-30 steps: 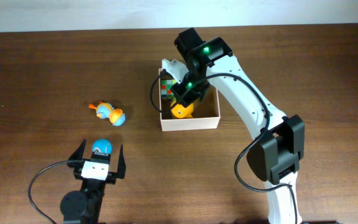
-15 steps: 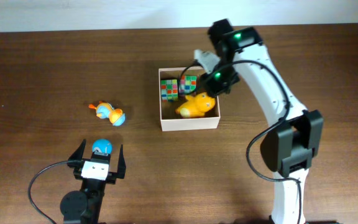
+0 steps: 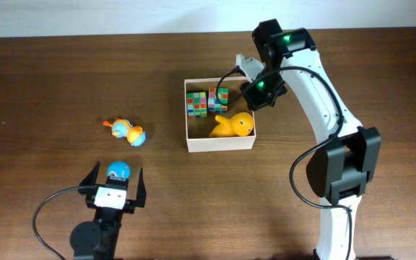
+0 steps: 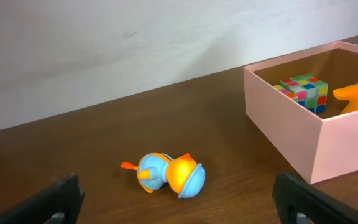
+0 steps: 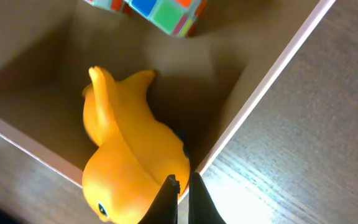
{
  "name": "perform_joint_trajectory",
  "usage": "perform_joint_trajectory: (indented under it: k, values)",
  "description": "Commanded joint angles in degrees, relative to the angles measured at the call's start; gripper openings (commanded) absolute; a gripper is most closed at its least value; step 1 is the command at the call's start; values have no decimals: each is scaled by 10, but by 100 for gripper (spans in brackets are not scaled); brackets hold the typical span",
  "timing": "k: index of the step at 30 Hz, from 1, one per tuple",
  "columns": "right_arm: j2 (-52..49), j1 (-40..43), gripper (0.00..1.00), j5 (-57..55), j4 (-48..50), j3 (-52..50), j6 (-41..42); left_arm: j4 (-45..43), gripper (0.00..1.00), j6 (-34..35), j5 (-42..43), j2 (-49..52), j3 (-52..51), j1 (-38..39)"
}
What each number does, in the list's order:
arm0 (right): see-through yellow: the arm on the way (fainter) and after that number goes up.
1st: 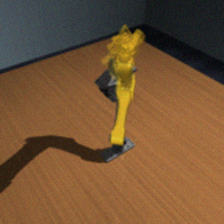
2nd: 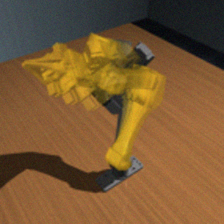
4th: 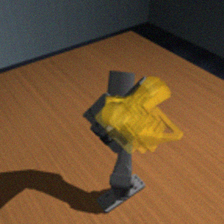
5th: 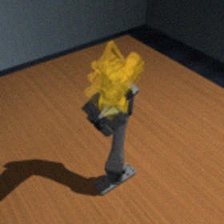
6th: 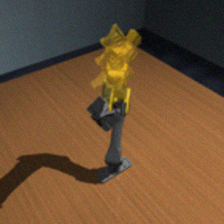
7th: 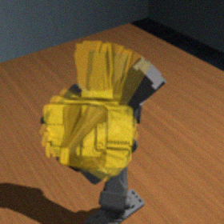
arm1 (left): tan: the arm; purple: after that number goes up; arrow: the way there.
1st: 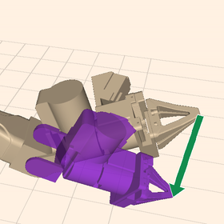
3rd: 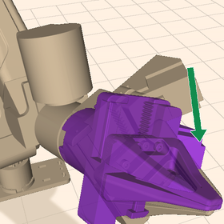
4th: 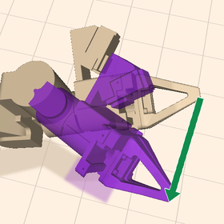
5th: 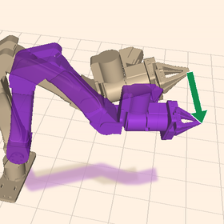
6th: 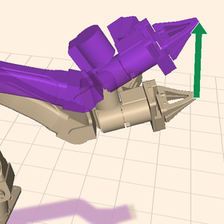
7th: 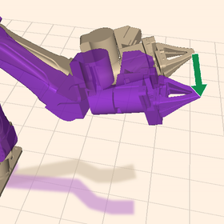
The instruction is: Pack container
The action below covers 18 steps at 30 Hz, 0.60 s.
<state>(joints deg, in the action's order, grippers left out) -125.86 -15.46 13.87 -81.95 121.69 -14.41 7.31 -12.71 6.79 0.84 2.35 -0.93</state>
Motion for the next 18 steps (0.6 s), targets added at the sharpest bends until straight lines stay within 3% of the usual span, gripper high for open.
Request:
perform_joint_trajectory:
  k: [1, 18]
  values:
    - [-10, -3, 4, 12, -10, -5, -1, -1, 99, -7, -4, -5, -4, -3]
    - [-10, -57, 4, 21, -28, -9, 11, -1, 99, -7, -4, -5, -4, -3]
